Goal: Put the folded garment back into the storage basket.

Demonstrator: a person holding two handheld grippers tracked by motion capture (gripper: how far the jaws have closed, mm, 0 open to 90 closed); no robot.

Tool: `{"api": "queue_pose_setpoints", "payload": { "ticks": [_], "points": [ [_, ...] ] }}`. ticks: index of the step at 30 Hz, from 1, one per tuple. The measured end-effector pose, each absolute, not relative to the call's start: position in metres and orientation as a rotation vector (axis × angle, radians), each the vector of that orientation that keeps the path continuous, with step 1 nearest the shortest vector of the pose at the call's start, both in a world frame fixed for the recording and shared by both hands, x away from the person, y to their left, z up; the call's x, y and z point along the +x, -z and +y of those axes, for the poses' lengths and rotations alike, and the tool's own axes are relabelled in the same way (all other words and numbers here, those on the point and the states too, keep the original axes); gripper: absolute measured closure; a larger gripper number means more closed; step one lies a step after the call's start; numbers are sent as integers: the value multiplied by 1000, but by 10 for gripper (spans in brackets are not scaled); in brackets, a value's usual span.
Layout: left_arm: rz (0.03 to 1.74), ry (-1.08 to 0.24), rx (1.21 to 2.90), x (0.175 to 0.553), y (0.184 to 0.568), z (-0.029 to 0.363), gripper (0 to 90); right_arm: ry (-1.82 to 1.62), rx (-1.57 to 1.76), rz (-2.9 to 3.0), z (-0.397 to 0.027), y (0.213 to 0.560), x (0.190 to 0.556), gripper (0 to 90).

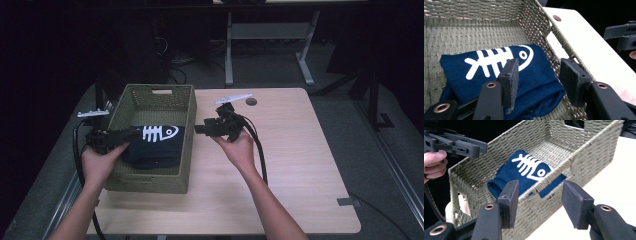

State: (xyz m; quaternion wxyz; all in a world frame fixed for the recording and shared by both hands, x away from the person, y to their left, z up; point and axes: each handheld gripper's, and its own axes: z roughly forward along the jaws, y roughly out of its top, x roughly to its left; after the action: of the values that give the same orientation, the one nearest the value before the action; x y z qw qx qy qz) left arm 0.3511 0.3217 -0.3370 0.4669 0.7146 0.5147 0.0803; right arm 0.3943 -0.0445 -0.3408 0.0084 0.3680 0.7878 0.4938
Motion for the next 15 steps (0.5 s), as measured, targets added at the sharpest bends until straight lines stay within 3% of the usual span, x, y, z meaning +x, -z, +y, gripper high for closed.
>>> {"api": "queue_pose_setpoints", "payload": {
  "ticks": [15],
  "points": [
    [1205,-190,1792,352,329,288,461,-1539,1185,2410,-82,340,389,429]
  ]
}}
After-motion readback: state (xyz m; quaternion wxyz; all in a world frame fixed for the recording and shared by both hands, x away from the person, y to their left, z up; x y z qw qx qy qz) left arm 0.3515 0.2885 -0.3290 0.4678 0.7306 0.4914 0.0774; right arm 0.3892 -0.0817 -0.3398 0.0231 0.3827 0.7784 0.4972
